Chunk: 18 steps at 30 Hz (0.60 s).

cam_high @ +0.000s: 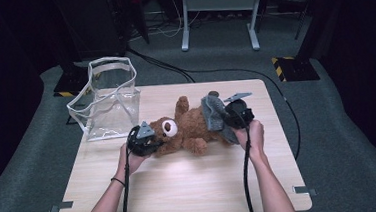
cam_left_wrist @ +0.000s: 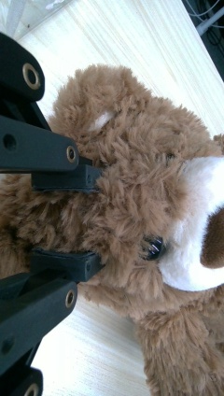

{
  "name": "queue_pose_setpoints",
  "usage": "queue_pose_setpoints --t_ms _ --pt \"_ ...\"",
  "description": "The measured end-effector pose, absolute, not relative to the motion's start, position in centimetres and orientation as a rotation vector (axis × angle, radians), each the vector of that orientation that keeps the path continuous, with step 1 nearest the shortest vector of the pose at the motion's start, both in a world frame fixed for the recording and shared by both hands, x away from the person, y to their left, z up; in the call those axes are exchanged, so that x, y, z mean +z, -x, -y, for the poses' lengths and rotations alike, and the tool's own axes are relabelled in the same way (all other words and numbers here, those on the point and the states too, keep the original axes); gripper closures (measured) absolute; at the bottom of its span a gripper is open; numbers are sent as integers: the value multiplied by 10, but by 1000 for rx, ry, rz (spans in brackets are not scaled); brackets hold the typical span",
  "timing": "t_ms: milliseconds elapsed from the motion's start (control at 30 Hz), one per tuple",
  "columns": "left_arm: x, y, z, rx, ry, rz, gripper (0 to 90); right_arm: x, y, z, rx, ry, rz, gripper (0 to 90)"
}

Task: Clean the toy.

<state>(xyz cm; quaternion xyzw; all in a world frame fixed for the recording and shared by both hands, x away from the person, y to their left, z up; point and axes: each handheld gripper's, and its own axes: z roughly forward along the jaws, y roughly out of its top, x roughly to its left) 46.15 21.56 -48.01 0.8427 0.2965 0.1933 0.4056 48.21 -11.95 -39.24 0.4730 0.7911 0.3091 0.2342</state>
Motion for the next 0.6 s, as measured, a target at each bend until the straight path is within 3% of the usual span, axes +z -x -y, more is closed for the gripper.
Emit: queue_pose_setpoints --t_ms 233,600 --pt "-480 -461 -216 489 -2132 -747 675 -420 -487 85 768 -1243 -2270 811" --pt "-479 -461 -215 476 -2131 -755 675 -454 -478 135 634 -1364 -2252 812"
